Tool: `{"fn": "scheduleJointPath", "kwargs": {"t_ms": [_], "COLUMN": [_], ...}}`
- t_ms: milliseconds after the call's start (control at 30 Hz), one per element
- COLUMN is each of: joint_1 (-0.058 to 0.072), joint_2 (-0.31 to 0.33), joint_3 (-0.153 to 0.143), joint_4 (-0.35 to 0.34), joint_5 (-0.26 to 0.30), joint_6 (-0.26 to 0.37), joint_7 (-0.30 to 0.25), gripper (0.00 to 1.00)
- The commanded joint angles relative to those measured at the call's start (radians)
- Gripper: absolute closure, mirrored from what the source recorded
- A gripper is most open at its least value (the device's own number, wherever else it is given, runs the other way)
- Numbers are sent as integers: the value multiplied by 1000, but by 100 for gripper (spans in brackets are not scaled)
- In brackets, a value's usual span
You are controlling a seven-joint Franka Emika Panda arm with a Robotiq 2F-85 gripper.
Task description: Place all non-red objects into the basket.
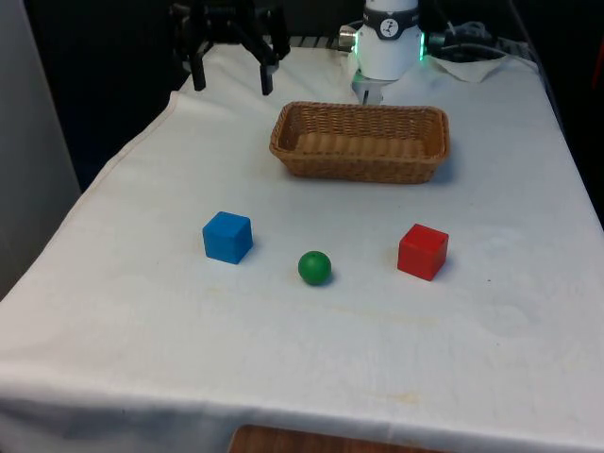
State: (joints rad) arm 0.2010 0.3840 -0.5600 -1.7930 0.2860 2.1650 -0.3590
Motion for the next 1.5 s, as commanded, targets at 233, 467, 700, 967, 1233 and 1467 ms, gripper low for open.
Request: {"fn": "scheduleJointPath", "kwargs": {"t_ms": [233,467,700,967,1233,1467], "joint_1": [1,-5,-7,-7,-21,-32], "joint_2": [45,62,107,158,235,287], "joint_3": [15,17,24,28,26,6], "joint_4": [28,29,36,60,112,151], "joint_5": [31,45,66,81,124,181], "joint_6": [13,31,73,110,130,121], "joint_7": [-3,-22,-60,-94,-142,-181], "gripper": [0,0,0,0,0,0]}}
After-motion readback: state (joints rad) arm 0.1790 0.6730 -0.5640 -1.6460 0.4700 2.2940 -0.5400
